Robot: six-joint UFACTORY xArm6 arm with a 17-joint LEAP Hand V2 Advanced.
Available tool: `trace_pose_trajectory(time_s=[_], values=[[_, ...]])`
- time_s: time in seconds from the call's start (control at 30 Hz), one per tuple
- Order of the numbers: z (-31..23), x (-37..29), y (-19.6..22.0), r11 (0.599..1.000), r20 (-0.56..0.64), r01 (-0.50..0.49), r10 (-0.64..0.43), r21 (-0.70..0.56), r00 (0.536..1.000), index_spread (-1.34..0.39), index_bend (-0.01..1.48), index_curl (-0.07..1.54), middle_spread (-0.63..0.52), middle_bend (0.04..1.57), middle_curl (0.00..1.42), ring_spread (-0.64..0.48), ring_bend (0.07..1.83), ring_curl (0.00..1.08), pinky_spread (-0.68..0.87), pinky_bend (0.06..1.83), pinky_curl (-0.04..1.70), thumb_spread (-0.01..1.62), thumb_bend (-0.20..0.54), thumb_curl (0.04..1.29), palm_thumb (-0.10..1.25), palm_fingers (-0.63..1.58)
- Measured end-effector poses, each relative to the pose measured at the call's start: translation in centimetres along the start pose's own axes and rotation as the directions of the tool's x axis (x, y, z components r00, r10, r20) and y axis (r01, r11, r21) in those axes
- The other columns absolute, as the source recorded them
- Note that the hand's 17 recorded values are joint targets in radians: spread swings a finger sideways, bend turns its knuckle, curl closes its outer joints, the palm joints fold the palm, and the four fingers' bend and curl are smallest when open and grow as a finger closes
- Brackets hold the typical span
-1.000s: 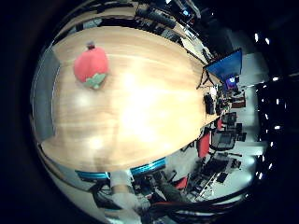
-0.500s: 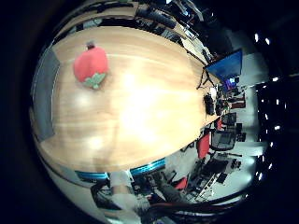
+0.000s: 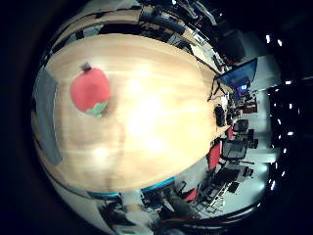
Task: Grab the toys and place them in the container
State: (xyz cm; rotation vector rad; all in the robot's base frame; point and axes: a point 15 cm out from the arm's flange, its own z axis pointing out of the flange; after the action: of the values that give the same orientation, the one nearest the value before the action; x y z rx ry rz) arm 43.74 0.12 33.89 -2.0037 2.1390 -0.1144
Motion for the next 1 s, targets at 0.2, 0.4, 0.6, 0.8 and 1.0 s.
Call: trace_pose_trajectory(time_s=[0.2,0.4,0.6,0.8,1.0], values=[[3.1,0.3,-1.3,0.998,-0.005,0.002,-0.002,-0.057,1.000,-0.43,0.17,0.28,-0.07,0.20,0.34,-0.05,0.47,0.28,0.27,0.49,0.32,1.09,-0.027,0.30,0.53,0.31],[6.1,0.0,-1.9,0.993,-0.004,0.011,-0.012,-0.116,1.000,-0.43,0.16,0.29,-0.07,0.20,0.34,-0.05,0.47,0.27,0.27,0.51,0.31,1.08,-0.026,0.29,0.51,0.30],[9.3,-0.5,-1.3,0.983,-0.002,0.022,-0.023,-0.182,1.000,-0.42,0.16,0.28,-0.07,0.19,0.34,-0.05,0.47,0.27,0.22,0.57,0.32,1.08,-0.021,0.29,0.51,0.29],[12.1,-1.2,-0.9,0.971,-0.002,0.032,-0.033,-0.236,0.999,-0.41,0.15,0.28,-0.07,0.20,0.34,-0.05,0.50,0.27,0.20,0.61,0.31,1.08,-0.023,0.29,0.52,0.26],[13.6,-1.3,-1.4,0.967,-0.004,0.029,-0.031,-0.253,1.000,-0.41,0.15,0.28,-0.07,0.20,0.35,-0.06,0.53,0.27,0.18,0.63,0.30,1.07,-0.022,0.30,0.52,0.26]])
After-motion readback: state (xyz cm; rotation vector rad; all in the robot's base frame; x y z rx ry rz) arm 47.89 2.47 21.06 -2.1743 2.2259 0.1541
